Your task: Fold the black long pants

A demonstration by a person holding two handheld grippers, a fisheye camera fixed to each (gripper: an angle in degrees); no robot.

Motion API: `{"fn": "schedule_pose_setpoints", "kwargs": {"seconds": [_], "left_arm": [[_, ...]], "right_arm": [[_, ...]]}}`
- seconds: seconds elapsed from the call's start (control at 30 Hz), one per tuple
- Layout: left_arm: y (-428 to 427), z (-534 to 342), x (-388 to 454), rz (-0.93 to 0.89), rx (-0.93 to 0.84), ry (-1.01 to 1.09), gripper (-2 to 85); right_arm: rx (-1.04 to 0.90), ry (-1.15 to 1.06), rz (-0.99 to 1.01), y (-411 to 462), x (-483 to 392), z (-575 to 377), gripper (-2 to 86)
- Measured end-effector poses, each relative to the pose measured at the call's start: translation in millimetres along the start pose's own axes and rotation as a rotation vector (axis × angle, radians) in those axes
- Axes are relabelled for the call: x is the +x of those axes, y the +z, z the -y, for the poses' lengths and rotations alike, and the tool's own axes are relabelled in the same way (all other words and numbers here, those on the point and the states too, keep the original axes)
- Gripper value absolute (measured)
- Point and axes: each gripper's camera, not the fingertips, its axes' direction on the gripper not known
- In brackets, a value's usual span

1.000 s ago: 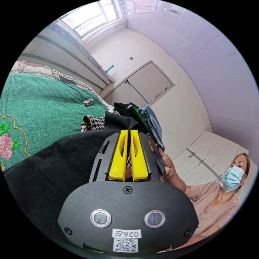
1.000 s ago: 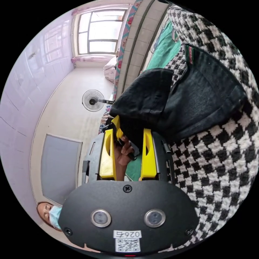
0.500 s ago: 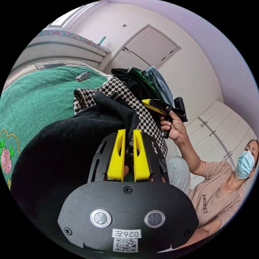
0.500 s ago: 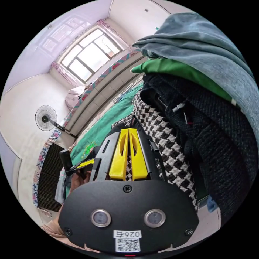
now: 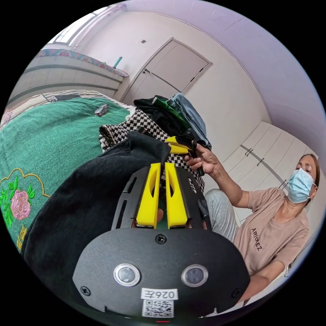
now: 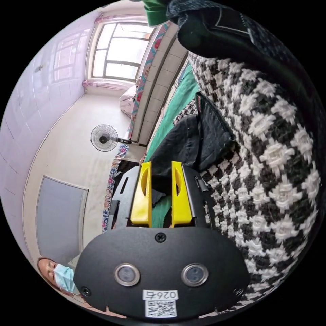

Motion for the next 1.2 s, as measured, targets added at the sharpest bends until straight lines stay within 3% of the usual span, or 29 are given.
{"fn": "schedule_pose_setpoints", "kwargs": {"seconds": [0.1,0.2,0.33,0.5,0.57,0.63,0.67,0.73,0.87,0.93,1.07,1.2], "left_arm": [[-21.3,-8.0,-10.3,-0.036,0.171,0.001,-0.3],[-37.9,-12.6,-24.9,0.013,0.292,-0.053,0.1],[-22.4,-0.4,-35.6,0.207,0.197,-0.067,8.8],[14.6,13.9,-73.4,0.183,0.026,-0.159,12.5],[15.5,16.4,-75.2,0.168,0.061,-0.153,11.2],[5.4,11.9,-66.1,0.214,0.195,-0.107,10.4],[1.0,7.5,-62.1,0.269,0.27,-0.089,10.0],[3.0,6.5,-66.7,0.327,0.274,-0.108,9.3],[28.5,20.9,-94.4,0.223,0.045,-0.156,6.0],[34.6,26.7,-96.6,0.197,-0.006,-0.146,3.0],[31.9,33.6,-90.8,0.279,0.053,-0.114,-0.5],[48.9,40.0,-105.0,0.285,-0.046,-0.159,-0.9]], "right_arm": [[0.052,-0.074,-0.027,-3.5,-32.0,-9.2,4.4],[0.061,-0.264,-0.241,-3.0,-86.7,-19.8,4.6],[-0.11,-0.544,-0.534,43.6,-155.9,-35.5,15.9],[-0.385,-0.761,-0.944,138.6,-188.9,-64.4,11.9],[-0.293,-0.866,-1.305,167.8,-201.3,-80.4,3.2],[-0.08,-0.925,-1.471,164.1,-226.5,-95.0,1.2],[0.064,-0.911,-1.469,150.9,-244.8,-101.7,1.1],[0.122,-0.815,-1.385,131.5,-253.1,-98.0,2.8],[-0.132,-0.443,-1.221,110.2,-207.6,-60.7,12.0],[-0.071,-0.391,-1.111,92.2,-210.7,-64.2,9.8],[0.124,-0.471,-1.066,68.6,-246.7,-93.6,3.6],[0.087,-0.598,-1.18,96.5,-260.3,-106.7,-0.1]]}}
